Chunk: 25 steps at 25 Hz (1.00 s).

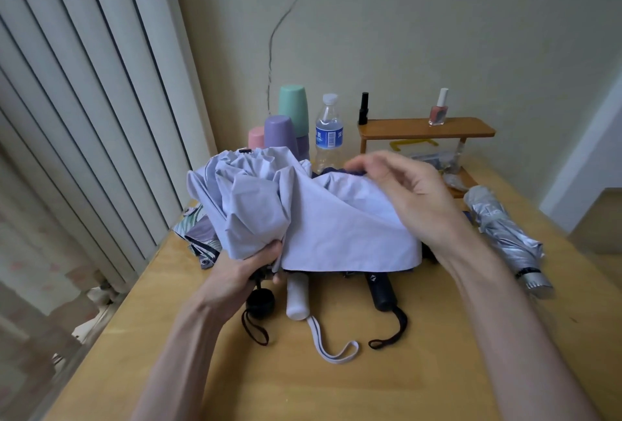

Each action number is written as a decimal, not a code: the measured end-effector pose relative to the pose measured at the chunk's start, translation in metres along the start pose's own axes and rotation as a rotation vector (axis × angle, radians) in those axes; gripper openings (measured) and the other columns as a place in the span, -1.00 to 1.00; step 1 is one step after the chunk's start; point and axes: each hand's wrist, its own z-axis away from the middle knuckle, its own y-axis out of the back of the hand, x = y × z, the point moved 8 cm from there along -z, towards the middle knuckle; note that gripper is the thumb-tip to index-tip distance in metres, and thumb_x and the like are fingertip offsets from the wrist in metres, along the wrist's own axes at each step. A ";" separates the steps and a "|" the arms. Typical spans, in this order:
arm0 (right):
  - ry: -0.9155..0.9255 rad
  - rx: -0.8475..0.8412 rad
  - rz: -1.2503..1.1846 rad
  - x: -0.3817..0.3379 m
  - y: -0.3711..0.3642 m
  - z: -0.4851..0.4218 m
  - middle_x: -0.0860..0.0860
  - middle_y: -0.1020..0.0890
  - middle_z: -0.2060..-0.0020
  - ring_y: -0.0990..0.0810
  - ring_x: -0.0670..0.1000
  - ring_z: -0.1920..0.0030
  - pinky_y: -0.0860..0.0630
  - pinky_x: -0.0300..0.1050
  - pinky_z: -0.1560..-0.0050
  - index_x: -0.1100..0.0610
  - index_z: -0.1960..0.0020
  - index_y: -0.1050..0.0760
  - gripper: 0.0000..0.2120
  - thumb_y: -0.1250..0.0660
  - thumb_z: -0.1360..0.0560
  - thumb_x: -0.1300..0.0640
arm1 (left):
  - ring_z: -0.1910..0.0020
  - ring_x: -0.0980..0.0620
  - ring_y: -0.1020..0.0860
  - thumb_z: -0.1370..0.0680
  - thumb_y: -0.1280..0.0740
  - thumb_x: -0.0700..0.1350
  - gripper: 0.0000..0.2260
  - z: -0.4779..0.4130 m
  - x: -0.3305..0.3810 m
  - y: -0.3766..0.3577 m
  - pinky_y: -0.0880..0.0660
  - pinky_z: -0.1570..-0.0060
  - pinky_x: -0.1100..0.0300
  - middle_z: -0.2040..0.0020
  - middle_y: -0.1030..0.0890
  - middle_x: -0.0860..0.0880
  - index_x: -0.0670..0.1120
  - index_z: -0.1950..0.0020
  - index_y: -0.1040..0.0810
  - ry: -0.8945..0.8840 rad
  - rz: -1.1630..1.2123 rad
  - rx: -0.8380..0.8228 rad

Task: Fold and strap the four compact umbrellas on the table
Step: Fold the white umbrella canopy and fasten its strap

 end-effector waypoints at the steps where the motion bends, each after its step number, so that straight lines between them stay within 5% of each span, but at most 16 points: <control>1: -0.031 -0.011 0.004 0.003 -0.002 -0.001 -0.05 -0.77 0.08 -0.67 -0.24 -0.05 -0.49 -0.41 -0.09 0.05 -0.27 -0.65 -0.73 -0.37 -0.63 -0.02 | 0.42 -0.04 -0.47 -0.47 -0.46 -0.16 -0.85 0.000 0.001 -0.002 -0.47 0.33 0.20 0.36 -0.47 -0.13 -0.15 0.27 -0.58 -0.004 -0.013 -0.014; 4: -0.145 -0.022 -0.042 0.016 -0.008 0.001 -0.12 -0.78 0.01 -0.72 -0.21 -0.07 -0.58 -0.36 -0.01 0.03 -0.27 -0.68 -0.67 -0.54 -0.52 0.05 | 0.39 -0.05 -0.41 -0.47 -0.52 -0.18 -0.81 -0.001 0.001 -0.004 -0.46 0.33 0.16 0.34 -0.44 -0.12 -0.18 0.21 -0.53 -0.007 -0.040 -0.066; 9: 0.050 0.092 0.239 0.001 -0.004 0.000 -0.20 -0.76 -0.03 -0.68 -0.25 -0.12 -0.58 -0.32 -0.15 0.02 -0.17 -0.74 -0.73 -0.55 -0.50 0.25 | 0.38 -0.02 -0.41 -0.32 -0.70 0.01 -0.72 0.001 0.007 -0.007 -0.41 0.34 0.17 0.33 -0.48 -0.06 -0.01 0.29 -0.62 0.033 -0.141 -0.123; 12: 0.085 0.044 0.168 -0.006 -0.005 0.000 -0.15 -0.77 -0.02 -0.70 -0.23 -0.09 -0.56 -0.34 -0.16 0.09 -0.17 -0.73 -0.69 -0.52 -0.49 0.36 | 0.39 0.01 -0.41 -0.38 -0.61 -0.04 -0.80 0.004 0.013 -0.011 -0.41 0.35 0.23 0.34 -0.48 -0.02 0.02 0.29 -0.61 0.015 -0.176 -0.153; 15: -0.013 0.083 0.114 -0.002 -0.003 0.000 -0.13 -0.70 0.00 -0.58 -0.19 0.25 -0.51 -0.34 0.08 0.01 -0.30 -0.64 -0.62 -0.57 -0.50 0.05 | 0.37 -0.01 -0.38 -0.44 -0.56 -0.09 -0.83 0.003 0.020 -0.015 -0.41 0.34 0.21 0.32 -0.47 -0.03 0.01 0.26 -0.59 -0.017 -0.190 -0.140; 17: -0.163 0.152 0.277 0.014 0.004 0.000 -0.07 -0.66 0.20 -0.54 -0.06 0.31 -0.46 -0.21 0.17 0.07 -0.11 -0.68 -0.54 -0.43 -0.49 -0.30 | 0.36 0.01 -0.37 -0.46 -0.51 -0.16 -0.82 0.002 0.024 -0.018 -0.40 0.34 0.21 0.31 -0.47 0.01 0.03 0.27 -0.57 -0.044 -0.220 -0.140; 19: -0.246 0.139 0.352 0.027 0.005 0.001 0.08 -0.63 0.36 -0.58 0.08 0.28 -0.45 -0.05 0.19 0.23 0.14 -0.67 -0.40 -0.37 -0.53 -0.35 | 0.36 0.04 -0.36 -0.48 -0.49 -0.18 -0.80 0.001 0.023 -0.020 -0.38 0.35 0.21 0.30 -0.47 0.04 0.07 0.26 -0.58 -0.047 -0.220 -0.160; 25: -0.188 0.195 -0.054 0.031 0.000 0.000 -0.02 -0.77 0.16 -0.73 -0.10 0.06 -0.62 -0.28 0.00 0.14 0.05 -0.73 -0.85 -0.59 -0.48 0.07 | 0.39 0.04 -0.36 -0.45 -0.55 -0.12 -0.79 -0.001 0.009 -0.015 -0.35 0.40 0.28 0.33 -0.46 0.01 -0.12 0.11 -0.53 0.027 -0.158 -0.069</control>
